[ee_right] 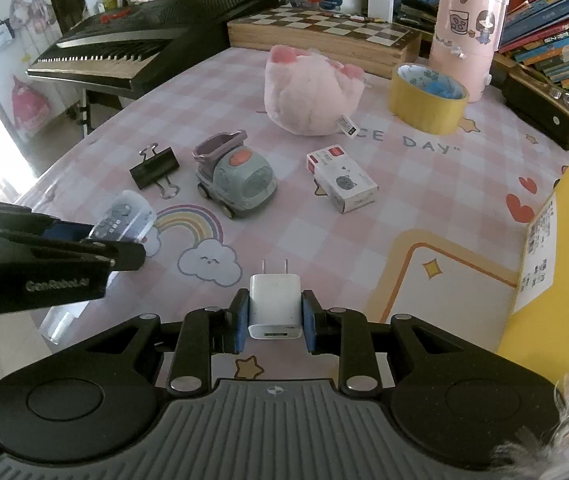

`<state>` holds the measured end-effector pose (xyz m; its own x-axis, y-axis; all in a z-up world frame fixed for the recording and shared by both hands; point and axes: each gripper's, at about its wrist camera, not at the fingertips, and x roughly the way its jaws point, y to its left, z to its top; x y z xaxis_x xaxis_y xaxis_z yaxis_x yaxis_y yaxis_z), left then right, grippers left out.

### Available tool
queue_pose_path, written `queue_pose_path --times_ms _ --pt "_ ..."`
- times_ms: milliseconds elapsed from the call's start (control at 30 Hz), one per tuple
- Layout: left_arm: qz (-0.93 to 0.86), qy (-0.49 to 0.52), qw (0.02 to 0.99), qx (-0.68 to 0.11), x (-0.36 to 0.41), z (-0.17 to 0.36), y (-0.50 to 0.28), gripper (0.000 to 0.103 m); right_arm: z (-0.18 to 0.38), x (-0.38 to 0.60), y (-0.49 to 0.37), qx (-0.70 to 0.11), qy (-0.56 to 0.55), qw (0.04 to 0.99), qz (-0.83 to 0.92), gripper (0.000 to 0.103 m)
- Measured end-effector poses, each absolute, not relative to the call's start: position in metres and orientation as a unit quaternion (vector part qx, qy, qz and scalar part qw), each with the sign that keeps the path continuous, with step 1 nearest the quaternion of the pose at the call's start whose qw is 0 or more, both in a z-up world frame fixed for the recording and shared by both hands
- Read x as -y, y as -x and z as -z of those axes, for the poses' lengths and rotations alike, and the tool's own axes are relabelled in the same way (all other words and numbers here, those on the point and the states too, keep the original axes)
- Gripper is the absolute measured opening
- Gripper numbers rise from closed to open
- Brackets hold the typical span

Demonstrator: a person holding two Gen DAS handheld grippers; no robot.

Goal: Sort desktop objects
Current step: 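Grasp the white spray bottle with the left gripper and lift it, then carry the charger cube and spray bottle in both grippers over the yellow box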

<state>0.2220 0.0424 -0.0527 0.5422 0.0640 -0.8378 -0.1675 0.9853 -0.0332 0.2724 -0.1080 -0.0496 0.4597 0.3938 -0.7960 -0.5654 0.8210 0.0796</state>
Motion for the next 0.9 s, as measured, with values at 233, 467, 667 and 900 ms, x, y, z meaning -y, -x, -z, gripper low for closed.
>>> queue_pose_path --times_ms 233,467,667,900 --pt "-0.055 0.078 0.879 -0.468 -0.048 0.05 -0.217 0.03 0.047 0.108 -0.269 -0.43 0.087 0.854 -0.279 0.025" --pt "-0.016 0.083 0.896 -0.436 -0.046 0.028 -0.206 0.03 0.031 0.113 -0.258 -0.414 0.07 0.868 -0.265 0.024" --pt "0.03 0.089 0.907 -0.41 -0.049 0.005 -0.192 0.03 0.01 0.122 -0.24 -0.397 0.043 0.887 -0.233 0.025" --pt "0.082 0.079 0.912 -0.395 -0.051 -0.004 -0.173 0.03 -0.004 0.129 -0.209 -0.388 0.017 0.902 -0.186 0.025"
